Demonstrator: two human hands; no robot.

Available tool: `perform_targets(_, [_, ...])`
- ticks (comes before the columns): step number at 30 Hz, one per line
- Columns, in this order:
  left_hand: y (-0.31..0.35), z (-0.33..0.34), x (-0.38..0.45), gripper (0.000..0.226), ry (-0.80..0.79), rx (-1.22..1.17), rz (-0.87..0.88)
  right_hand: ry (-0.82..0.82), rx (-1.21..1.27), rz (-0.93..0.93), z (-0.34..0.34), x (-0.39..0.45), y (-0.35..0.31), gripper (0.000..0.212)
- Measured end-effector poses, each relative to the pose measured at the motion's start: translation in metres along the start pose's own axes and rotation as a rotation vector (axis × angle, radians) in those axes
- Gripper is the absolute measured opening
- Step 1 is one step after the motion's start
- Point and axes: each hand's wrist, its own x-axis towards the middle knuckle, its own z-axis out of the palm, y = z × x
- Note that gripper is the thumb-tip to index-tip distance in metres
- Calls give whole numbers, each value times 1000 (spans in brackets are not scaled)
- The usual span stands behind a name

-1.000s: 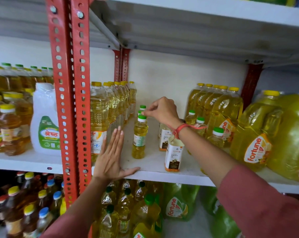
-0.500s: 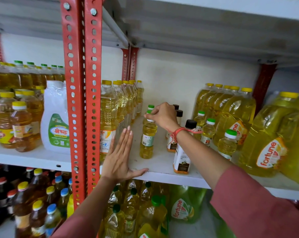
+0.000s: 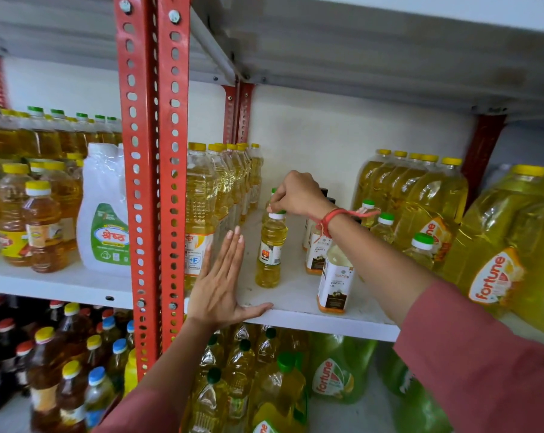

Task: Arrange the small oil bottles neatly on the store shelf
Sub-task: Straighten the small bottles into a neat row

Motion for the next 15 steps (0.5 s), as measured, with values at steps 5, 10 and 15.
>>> perform_targets(5, [0, 0, 0, 126, 0, -6, -2, -51, 21, -18, -6, -2, -1, 25])
perform_targets(10, [0, 0, 0, 125, 8, -19, 8, -25, -10, -50, -3, -2, -1, 26])
perform_targets(15, [-1, 0, 0, 126, -5, -21, 12, -127, 73, 6, -5, -2, -1, 30])
